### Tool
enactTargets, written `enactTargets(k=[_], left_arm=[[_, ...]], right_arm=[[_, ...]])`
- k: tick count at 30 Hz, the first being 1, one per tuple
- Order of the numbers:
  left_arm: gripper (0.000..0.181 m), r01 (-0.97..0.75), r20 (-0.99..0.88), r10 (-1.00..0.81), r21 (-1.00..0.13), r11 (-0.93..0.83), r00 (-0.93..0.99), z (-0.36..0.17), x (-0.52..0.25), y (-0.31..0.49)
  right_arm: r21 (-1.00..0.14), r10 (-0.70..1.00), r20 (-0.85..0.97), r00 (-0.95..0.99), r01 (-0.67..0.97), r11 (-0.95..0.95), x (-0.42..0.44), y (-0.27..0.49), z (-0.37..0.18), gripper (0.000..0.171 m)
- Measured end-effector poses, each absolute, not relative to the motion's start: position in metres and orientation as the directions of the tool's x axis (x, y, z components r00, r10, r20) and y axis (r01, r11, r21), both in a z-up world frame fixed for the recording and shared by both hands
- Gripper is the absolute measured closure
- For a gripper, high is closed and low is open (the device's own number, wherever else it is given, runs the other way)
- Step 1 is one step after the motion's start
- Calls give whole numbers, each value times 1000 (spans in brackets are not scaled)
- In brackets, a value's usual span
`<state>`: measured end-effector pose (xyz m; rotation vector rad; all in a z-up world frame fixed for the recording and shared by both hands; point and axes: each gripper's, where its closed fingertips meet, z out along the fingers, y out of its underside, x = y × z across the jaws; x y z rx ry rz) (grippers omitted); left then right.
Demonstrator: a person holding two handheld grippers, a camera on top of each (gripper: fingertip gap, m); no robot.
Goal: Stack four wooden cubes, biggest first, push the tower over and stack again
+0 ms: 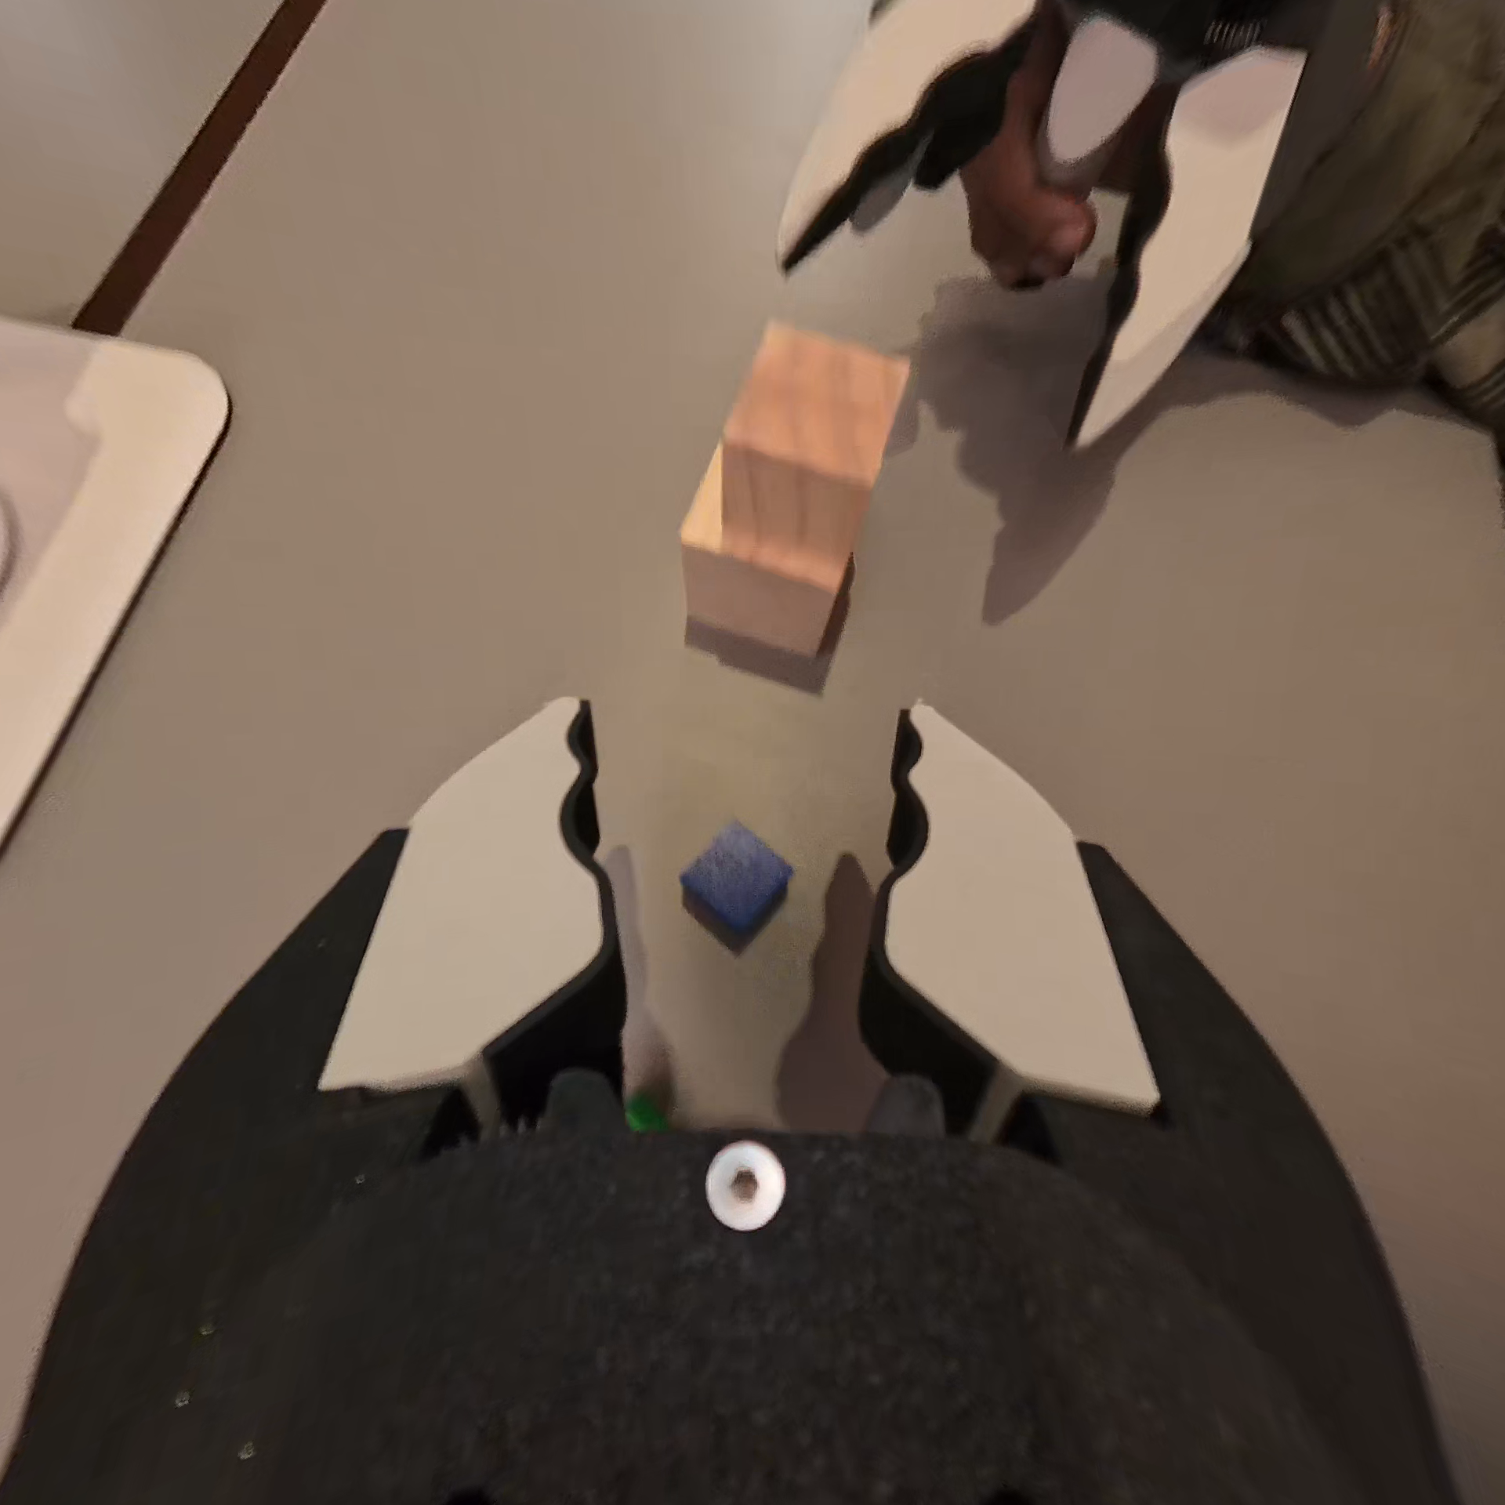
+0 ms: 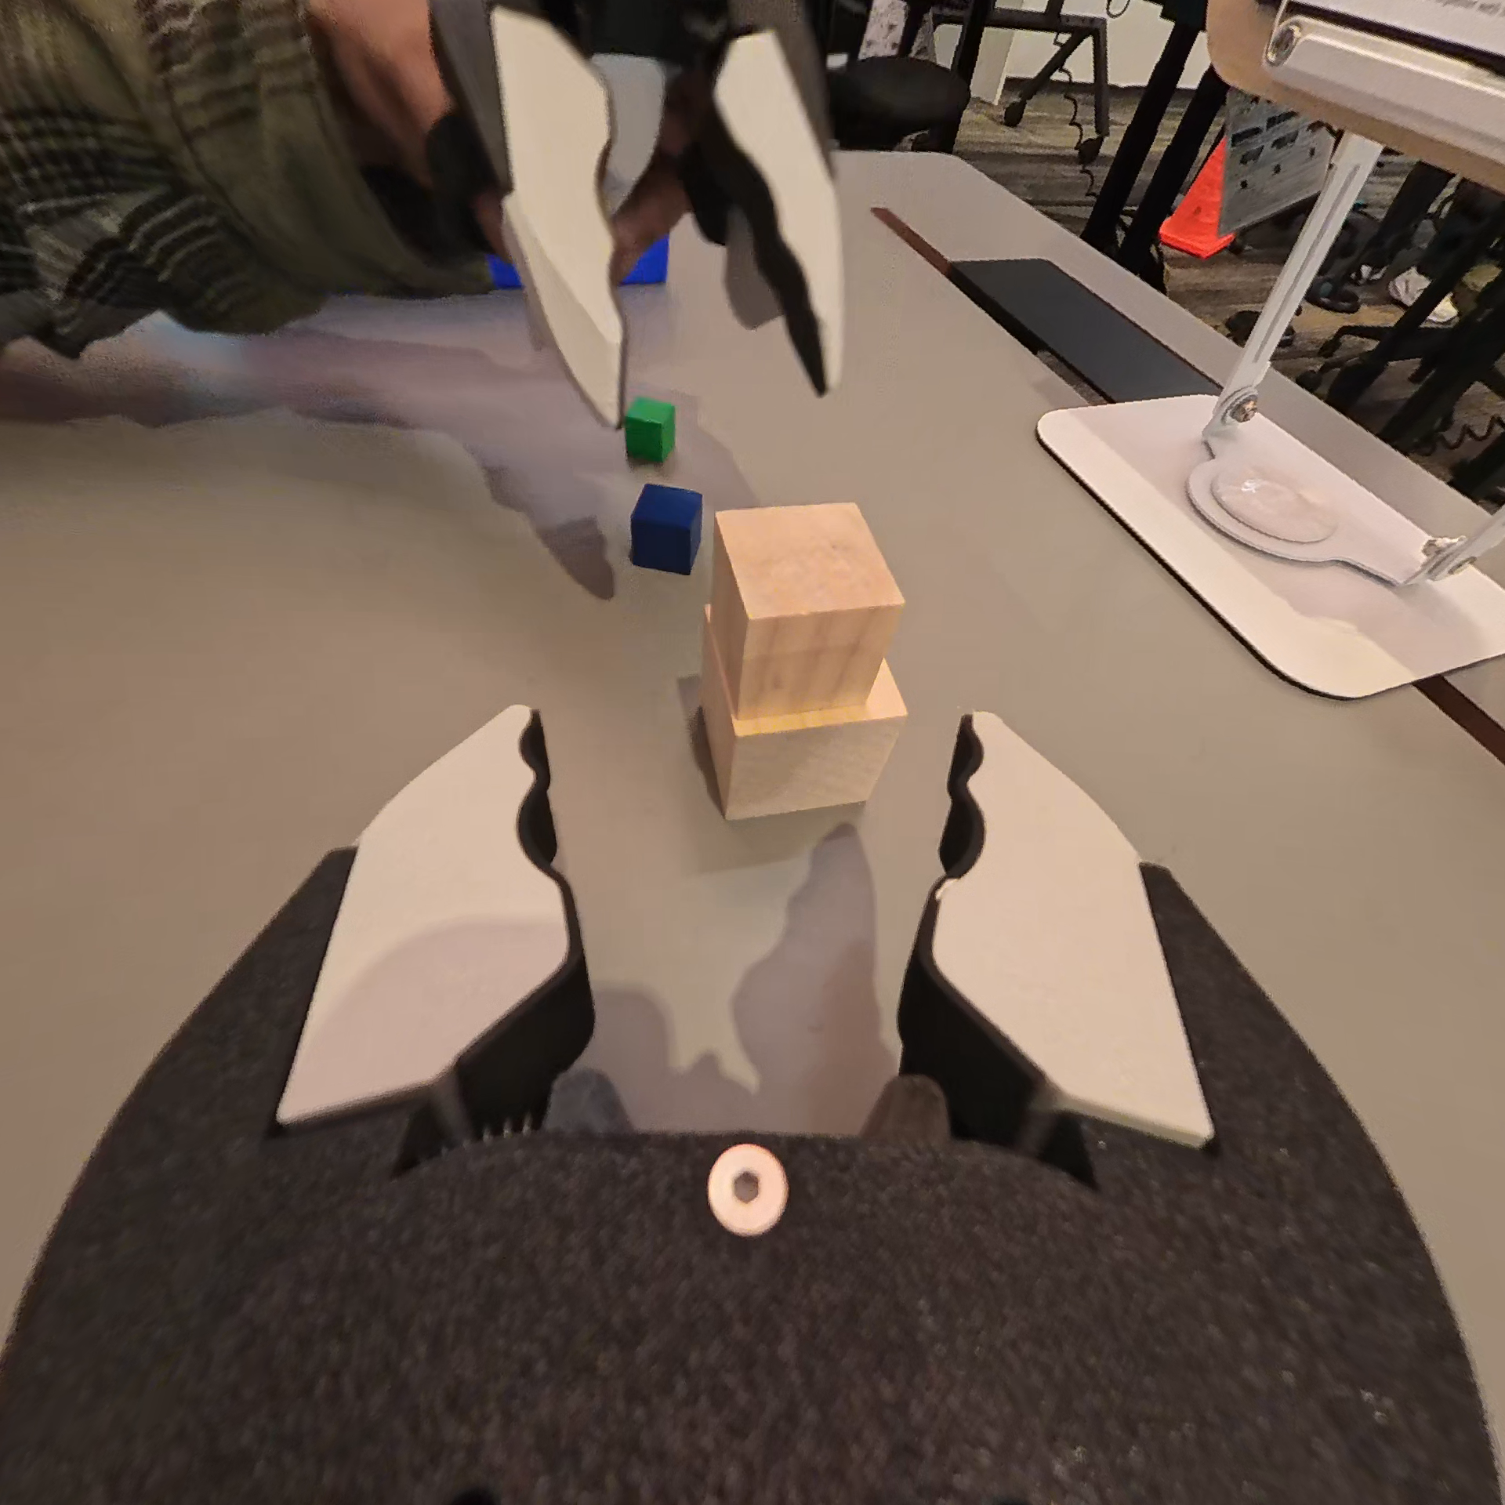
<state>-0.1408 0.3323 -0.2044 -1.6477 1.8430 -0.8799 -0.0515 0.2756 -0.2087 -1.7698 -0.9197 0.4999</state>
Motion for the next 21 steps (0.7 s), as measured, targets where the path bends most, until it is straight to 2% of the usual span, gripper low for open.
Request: enactTargets(k=[4, 12, 21], left_arm=[[116, -684, -8, -994, -725, 83, -112, -231, -171, 325], [123, -725, -3, -954, -649, 231, -301, -249, -179, 332], [124, -752, -10, -928, -583, 308, -373, -268, -177, 343]], right_arm=[[-921, 786, 94, 611, 353, -165, -54, 275, -208, 78], [-927, 811, 90, 579, 347, -145, -62, 271, -209, 80], [-927, 809, 89, 581, 345, -146, -59, 271, -210, 80]])
